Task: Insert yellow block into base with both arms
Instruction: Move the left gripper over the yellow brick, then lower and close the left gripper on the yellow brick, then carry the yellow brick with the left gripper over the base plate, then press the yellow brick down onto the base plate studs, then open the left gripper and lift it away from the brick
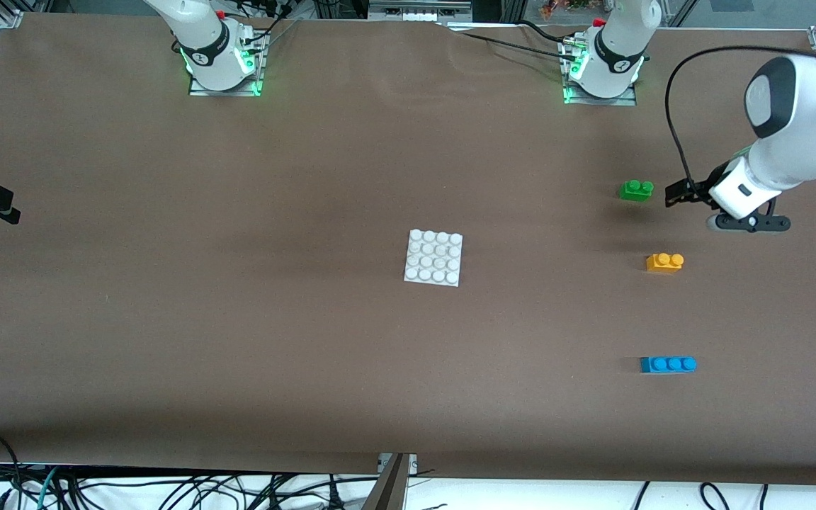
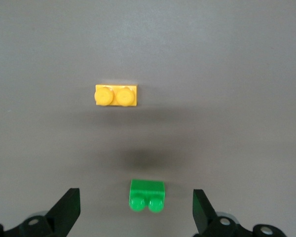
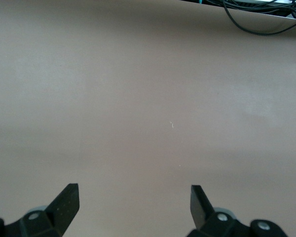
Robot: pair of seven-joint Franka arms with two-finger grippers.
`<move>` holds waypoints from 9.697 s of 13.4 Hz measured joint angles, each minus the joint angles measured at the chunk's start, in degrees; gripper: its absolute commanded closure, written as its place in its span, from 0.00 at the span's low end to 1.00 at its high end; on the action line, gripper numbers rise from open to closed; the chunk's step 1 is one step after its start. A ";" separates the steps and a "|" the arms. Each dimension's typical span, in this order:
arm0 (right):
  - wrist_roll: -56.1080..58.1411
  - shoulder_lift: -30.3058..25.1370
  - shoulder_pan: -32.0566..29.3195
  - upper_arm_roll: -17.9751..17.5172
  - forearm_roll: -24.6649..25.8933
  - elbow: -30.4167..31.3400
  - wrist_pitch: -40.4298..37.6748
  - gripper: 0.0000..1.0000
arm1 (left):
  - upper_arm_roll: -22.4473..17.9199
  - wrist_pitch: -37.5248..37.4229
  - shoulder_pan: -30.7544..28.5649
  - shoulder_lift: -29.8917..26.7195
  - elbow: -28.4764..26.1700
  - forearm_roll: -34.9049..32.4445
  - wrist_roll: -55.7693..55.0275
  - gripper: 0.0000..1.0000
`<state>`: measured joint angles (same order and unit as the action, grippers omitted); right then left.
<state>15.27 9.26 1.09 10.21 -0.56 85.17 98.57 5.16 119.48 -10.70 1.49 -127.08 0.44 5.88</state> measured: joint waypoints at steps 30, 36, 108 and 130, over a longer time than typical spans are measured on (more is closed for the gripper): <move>0.04 0.00 0.04 -0.18 0.00 -0.06 -0.08 0.00 | -0.29 21.09 -3.05 24.58 5.89 0.04 7.24 0.02; 0.04 0.01 0.04 -0.19 -0.01 -0.06 -0.10 0.00 | -0.42 21.09 -3.06 25.33 6.38 0.03 7.27 0.88; -4.54 0.14 -0.01 -0.15 -0.01 -0.06 -1.09 0.00 | 9.66 1.27 35.43 38.82 42.10 -1.14 -48.47 0.00; -4.56 0.19 -0.13 -0.07 -0.02 -0.11 -1.19 0.00 | 8.21 -24.57 2.84 -5.07 24.50 -1.69 -19.17 0.00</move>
<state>10.71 9.45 0.96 10.14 -0.58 85.06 97.38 13.37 94.91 -7.87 -3.58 -102.58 -1.25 -13.29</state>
